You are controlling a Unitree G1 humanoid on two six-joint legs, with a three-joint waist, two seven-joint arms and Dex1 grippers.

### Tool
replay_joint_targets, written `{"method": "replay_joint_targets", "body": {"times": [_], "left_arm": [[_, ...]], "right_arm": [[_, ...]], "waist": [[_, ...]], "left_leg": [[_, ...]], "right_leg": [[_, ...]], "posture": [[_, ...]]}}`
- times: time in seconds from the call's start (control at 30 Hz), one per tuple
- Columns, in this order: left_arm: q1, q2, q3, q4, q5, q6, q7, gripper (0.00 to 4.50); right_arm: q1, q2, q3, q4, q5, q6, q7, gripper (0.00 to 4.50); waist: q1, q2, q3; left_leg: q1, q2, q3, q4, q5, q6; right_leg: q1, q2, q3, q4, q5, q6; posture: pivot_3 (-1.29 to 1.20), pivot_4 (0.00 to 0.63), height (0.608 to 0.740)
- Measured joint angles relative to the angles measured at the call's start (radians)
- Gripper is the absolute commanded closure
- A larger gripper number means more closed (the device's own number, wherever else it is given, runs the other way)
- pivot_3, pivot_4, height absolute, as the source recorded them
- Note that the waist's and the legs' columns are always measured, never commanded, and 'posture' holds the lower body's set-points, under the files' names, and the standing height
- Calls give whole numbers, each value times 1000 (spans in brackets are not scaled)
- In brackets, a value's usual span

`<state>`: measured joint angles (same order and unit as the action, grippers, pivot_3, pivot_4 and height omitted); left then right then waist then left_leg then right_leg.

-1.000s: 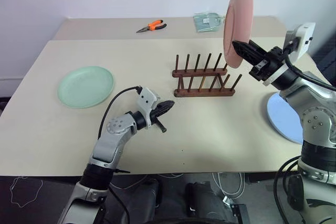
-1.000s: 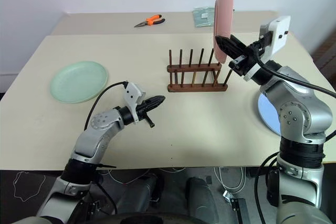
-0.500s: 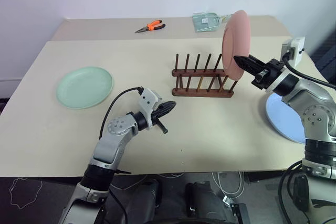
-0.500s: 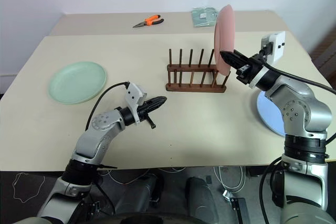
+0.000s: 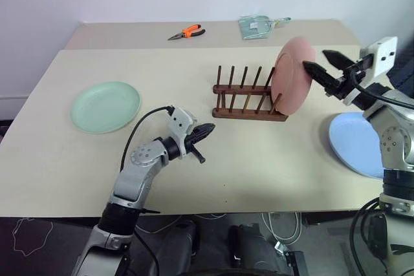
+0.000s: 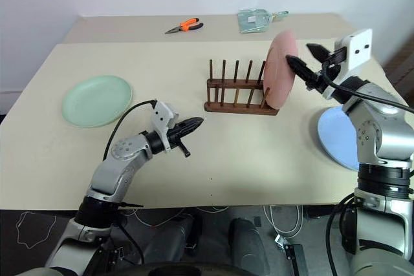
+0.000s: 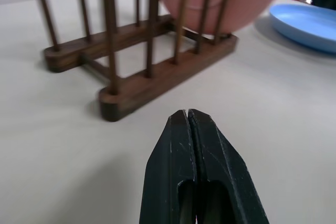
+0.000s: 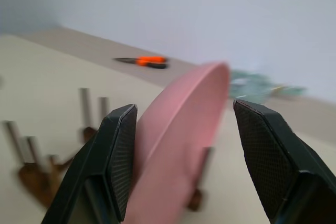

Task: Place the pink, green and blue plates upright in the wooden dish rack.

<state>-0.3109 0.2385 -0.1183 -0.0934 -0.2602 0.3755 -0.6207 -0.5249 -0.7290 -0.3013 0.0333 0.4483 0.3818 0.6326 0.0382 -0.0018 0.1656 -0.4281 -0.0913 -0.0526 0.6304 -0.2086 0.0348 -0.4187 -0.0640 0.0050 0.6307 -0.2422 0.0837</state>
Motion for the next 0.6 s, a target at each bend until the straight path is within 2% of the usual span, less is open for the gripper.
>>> {"method": "replay_joint_targets", "body": {"times": [0.07, 0.13, 0.23, 0.33, 0.4, 0.5, 0.6], "left_arm": [[-1, -2, 26, 1, -12, 11, 23, 3639], [-16, -8, 67, 12, -11, 11, 82, 2634], [-93, -2, 213, 57, 17, 34, 281, 1116], [-136, 27, 354, 58, 46, 55, 458, 1116], [-135, 59, 430, 63, 91, 88, 584, 1116], [-132, 90, 521, 62, 146, 170, 731, 1116], [-134, 87, 628, 37, 140, 280, 826, 1116]], "right_arm": [[-1, -11, -4, -4, -22, -21, -9, 972], [-7, -29, 2, -35, -44, -27, -10, 131], [-52, -64, 56, -182, -50, -22, 31, 0], [-64, -71, 156, -328, -47, -9, 88, 0], [-53, -35, 250, -380, -54, 7, 108, 0], [-31, 27, 377, -407, -78, 18, 123, 0], [-13, 90, 466, -407, -83, 37, 136, 0]], "waist": [[-1, 0, 0], [-1, 1, 0], [-6, 1, 1], [-8, 0, 0], [-8, -1, 0], [1, -3, 1], [5, -4, 1]], "left_leg": [[0, 0, 0, 0, 0, 0], [0, 0, 0, 0, 0, 0], [-1, 1, 1, 0, 0, 0], [-1, 2, 1, 0, -1, -2], [-1, 1, 1, 0, -1, -2], [-1, 1, 1, 1, -1, -2], [-1, 0, 0, 2, -1, -3]], "right_leg": [[0, 0, 0, 0, 0, 0], [-1, 0, 0, 1, 0, 0], [-4, 1, 0, 2, 2, 3], [-3, 2, -1, 2, 2, 3], [-3, 1, 0, 2, 2, 4], [-3, 1, 0, 2, 2, 4], [-6, 1, -1, 2, 2, 4]], "posture": [[0, 150, 726], [0, 150, 726], [0, 150, 726], [0, 150, 726], [0, 150, 726], [0, 150, 726], [0, 150, 726]]}}
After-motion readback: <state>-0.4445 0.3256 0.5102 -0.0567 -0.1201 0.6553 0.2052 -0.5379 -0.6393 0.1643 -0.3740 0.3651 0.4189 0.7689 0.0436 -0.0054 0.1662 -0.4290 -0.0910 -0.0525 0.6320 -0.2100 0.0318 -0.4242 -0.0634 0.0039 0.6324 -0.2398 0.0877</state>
